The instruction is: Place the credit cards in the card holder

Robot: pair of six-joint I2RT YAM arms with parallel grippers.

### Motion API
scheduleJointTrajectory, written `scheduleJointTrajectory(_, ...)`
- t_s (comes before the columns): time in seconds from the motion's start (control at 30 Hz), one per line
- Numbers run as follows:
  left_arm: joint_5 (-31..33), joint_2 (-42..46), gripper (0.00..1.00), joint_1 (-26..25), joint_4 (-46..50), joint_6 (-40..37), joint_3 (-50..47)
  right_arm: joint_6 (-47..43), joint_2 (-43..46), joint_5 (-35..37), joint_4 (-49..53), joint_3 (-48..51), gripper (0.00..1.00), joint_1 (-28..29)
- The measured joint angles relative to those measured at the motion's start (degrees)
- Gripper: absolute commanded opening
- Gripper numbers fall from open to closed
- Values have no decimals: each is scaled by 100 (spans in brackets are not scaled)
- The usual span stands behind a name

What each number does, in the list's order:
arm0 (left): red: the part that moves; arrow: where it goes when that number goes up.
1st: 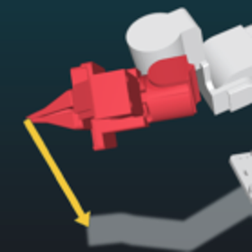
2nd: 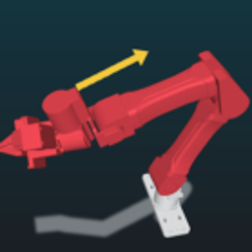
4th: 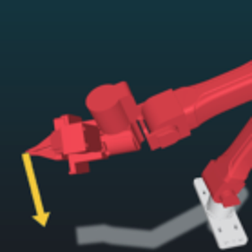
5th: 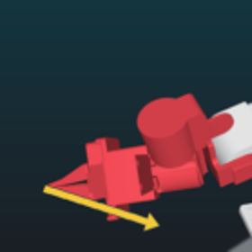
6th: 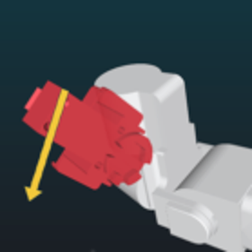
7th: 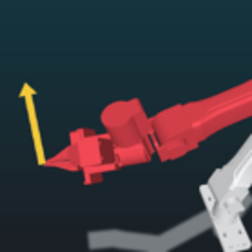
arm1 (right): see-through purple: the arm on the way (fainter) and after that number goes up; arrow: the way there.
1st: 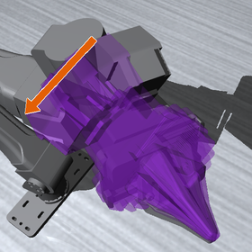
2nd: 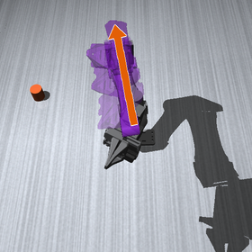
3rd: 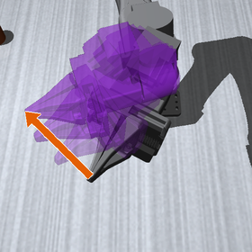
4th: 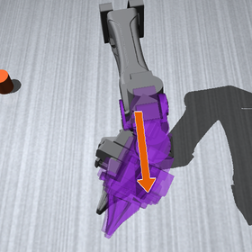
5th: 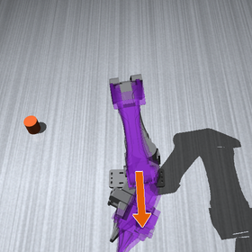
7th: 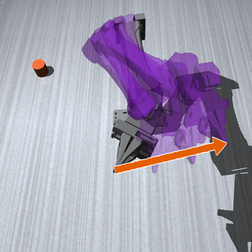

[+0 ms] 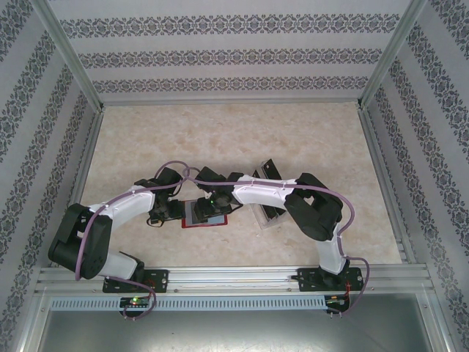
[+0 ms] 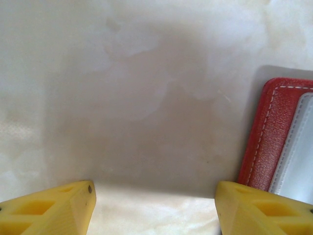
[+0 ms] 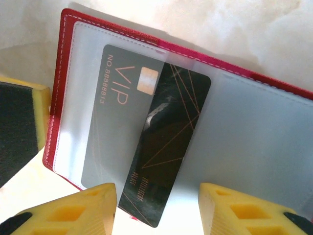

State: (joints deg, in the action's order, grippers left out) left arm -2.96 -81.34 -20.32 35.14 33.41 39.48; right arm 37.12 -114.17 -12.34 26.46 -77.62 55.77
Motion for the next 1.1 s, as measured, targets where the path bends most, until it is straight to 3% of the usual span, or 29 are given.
scheduleJointTrajectory(1.1,4,-9,67,0,-31,2,-22,-2,-181,79,37,-221,49,136)
